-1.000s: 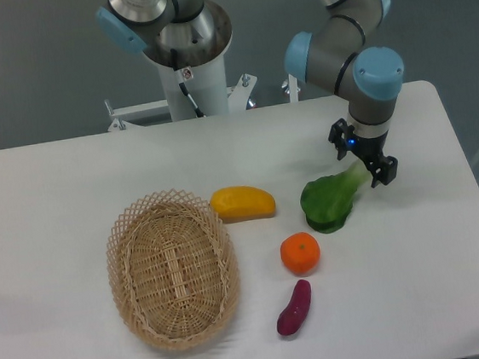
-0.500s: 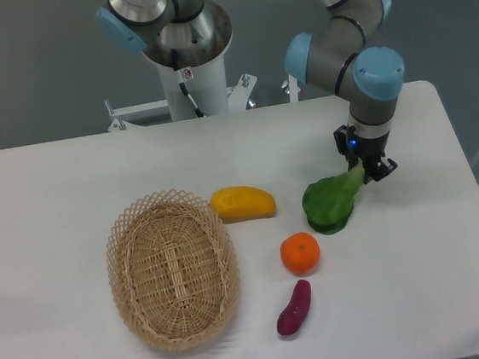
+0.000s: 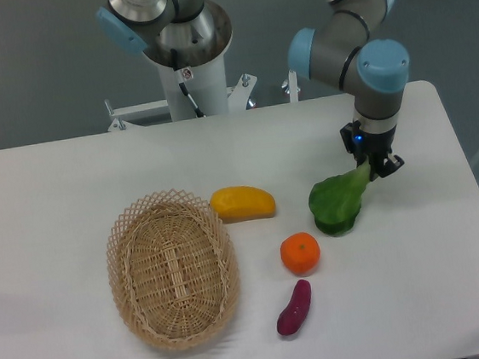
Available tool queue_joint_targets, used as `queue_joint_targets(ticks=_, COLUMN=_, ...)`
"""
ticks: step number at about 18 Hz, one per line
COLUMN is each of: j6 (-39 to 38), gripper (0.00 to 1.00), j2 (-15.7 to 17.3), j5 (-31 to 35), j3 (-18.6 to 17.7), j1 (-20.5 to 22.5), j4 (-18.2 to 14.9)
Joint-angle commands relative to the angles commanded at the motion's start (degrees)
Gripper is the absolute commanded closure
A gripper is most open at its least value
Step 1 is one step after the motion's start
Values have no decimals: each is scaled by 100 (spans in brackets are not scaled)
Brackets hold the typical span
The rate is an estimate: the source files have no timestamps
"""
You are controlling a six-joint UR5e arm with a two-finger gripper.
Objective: Pick up the green vegetable from the table
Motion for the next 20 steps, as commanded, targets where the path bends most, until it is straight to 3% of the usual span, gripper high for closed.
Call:
queue_joint_targets(ticks=4, j6=20, gripper=67, j2=71, j5=-367, j3=431, j1=26, j4=-738)
queue_joint_targets(ticks=6, j6=-190, gripper=67, j2=254, j5=-1155, j3=528, j1=166, j4=-1003)
queue_joint_targets(ticks=9, j6=-831, gripper=67, j2=317, j5=-1932, j3=572, j1=238, j4=-1004)
queue_joint_targets(ticks=18, j6=-2879, gripper=67, j2=475, j5=-2171, j3=827, j1=-649, j4=-899)
queue_joint_targets(ticks=20, j6=-3152, gripper=67, j2=440, j5=-2171, j3=810, j1=-843, j4=-697)
